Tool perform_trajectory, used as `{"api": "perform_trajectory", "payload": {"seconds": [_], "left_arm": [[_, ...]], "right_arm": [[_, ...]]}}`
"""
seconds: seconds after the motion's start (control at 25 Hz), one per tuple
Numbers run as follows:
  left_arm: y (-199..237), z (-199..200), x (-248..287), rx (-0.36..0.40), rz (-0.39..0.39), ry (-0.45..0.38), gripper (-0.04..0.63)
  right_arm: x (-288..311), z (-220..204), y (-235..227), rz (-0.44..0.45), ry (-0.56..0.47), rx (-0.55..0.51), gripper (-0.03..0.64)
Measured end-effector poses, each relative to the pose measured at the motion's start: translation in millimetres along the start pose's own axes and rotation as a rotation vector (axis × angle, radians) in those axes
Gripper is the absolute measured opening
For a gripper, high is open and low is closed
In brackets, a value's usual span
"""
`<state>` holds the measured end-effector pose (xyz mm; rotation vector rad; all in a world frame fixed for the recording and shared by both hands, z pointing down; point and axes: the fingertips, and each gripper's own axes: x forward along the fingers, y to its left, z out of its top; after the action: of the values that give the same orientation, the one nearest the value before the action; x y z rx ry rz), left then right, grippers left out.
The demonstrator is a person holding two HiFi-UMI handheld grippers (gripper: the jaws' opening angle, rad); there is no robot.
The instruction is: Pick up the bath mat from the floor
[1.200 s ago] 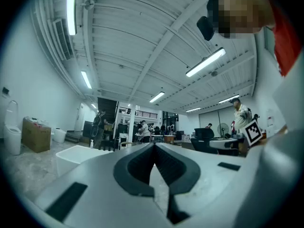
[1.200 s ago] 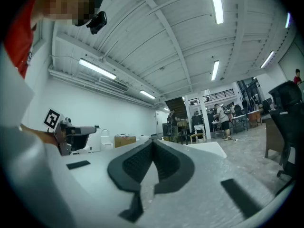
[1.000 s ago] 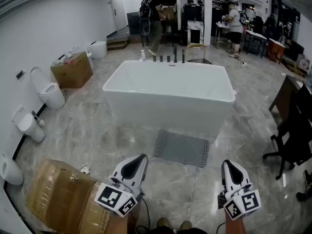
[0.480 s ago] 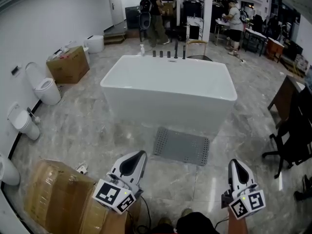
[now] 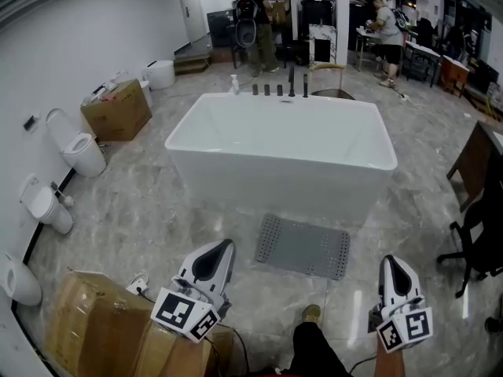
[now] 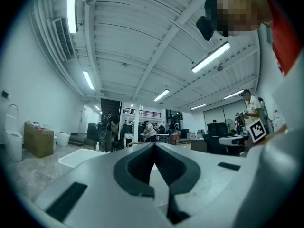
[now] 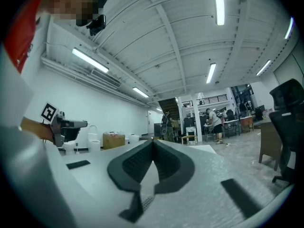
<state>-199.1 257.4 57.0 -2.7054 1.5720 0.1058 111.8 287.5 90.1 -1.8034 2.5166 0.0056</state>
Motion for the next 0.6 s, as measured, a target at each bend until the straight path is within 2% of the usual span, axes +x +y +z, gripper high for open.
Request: {"api": "perform_trajectory", "payload": {"seconds": [0.4,0.6], "left_arm": [[49.2,-32.9,152.2,0.031,0.110,0.041,0.011],[72.5,-55.1,201.5,0.016,0.170,0.079,0.011]], "right_arm": [[121.3,-35.5,-109.2,0.004,0.060,-0.023,0.003],[172.9,-52.2,-150.6,0.034,0.095,-0.011,0.003]]}}
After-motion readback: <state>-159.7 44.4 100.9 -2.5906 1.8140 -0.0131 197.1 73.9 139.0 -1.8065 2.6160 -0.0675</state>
